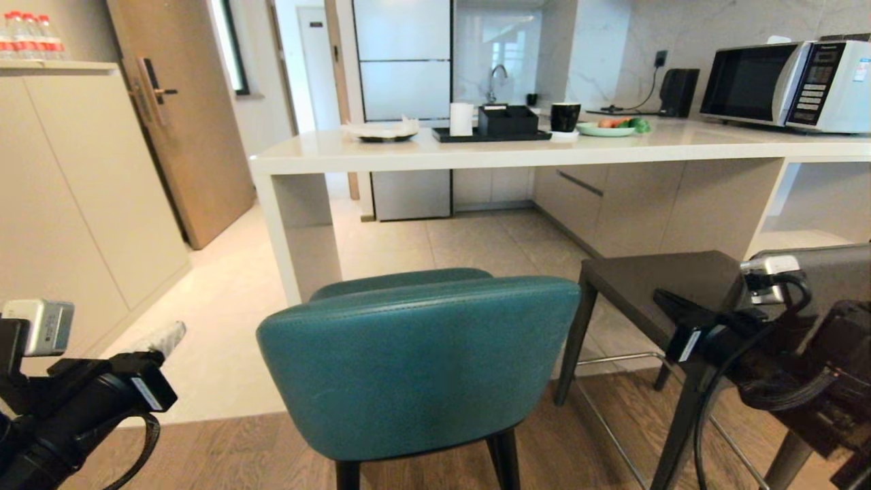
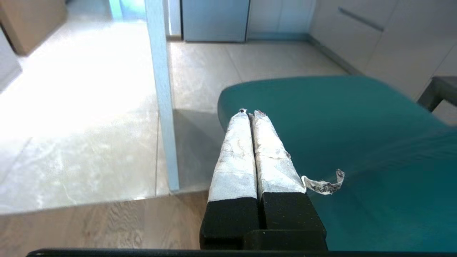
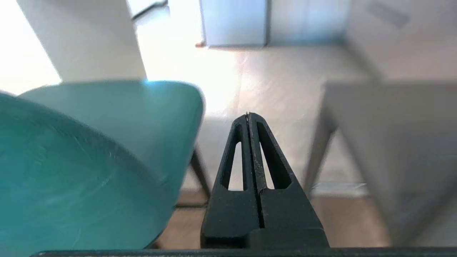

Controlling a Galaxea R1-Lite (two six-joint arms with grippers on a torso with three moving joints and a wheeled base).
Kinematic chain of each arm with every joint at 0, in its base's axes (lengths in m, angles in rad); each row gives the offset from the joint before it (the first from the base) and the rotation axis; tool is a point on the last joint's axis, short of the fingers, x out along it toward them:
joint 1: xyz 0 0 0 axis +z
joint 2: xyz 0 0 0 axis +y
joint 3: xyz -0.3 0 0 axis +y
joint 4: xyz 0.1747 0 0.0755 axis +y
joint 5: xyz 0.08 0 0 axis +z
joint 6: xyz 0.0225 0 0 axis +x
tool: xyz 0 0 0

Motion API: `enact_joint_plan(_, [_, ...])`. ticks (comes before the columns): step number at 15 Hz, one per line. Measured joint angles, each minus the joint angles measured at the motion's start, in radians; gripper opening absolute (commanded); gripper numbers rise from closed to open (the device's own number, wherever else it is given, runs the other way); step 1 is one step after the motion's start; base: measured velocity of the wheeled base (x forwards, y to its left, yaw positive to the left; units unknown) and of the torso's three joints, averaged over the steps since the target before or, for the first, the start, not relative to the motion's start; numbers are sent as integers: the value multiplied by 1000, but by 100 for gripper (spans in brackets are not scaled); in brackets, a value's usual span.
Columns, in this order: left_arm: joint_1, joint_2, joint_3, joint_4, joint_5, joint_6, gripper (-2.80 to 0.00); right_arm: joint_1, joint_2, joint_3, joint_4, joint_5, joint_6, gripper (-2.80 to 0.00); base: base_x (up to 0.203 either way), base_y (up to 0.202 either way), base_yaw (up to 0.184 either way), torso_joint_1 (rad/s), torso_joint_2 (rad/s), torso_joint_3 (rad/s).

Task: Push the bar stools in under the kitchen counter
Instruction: Push the gray chair back under the dining table

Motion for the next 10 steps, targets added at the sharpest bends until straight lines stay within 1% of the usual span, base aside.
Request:
enact_joint_plan(2, [7, -124, -39, 129, 0, 7, -280, -2, -122, -6, 89, -28, -42, -280, 0, 0, 0, 0, 0, 0])
enact_joint_plan(3, [7, -202, -80, 229, 0, 8, -280, -3, -196, -28, 161, -40, -57, -280, 0, 0, 0, 0, 0, 0])
enact_joint_plan(4, [4, -294, -147, 368, -3, 7, -280, -3, -284, -68, 263, -56, -67, -280, 0, 0, 0, 0, 0, 0])
enact_joint_plan(7, [-16, -578, -416, 898, -41, -30, -280, -4, -550, -236, 636, -104, -83, -280, 0, 0, 0, 0, 0, 0])
enact_joint_plan(8, [-21, -662, -471, 1059, -54, -42, -280, -6, -631, -277, 753, -115, -85, -280, 0, 0, 0, 0, 0, 0])
enact_joint_plan(9, [-25, -731, -505, 1183, -60, -51, -280, -6, -706, -308, 856, -123, -87, -280, 0, 0, 0, 0, 0, 0])
enact_joint_plan(10, [-28, -797, -532, 1281, -61, -53, -280, -9, -785, -337, 960, -131, -88, -280, 0, 0, 0, 0, 0, 0])
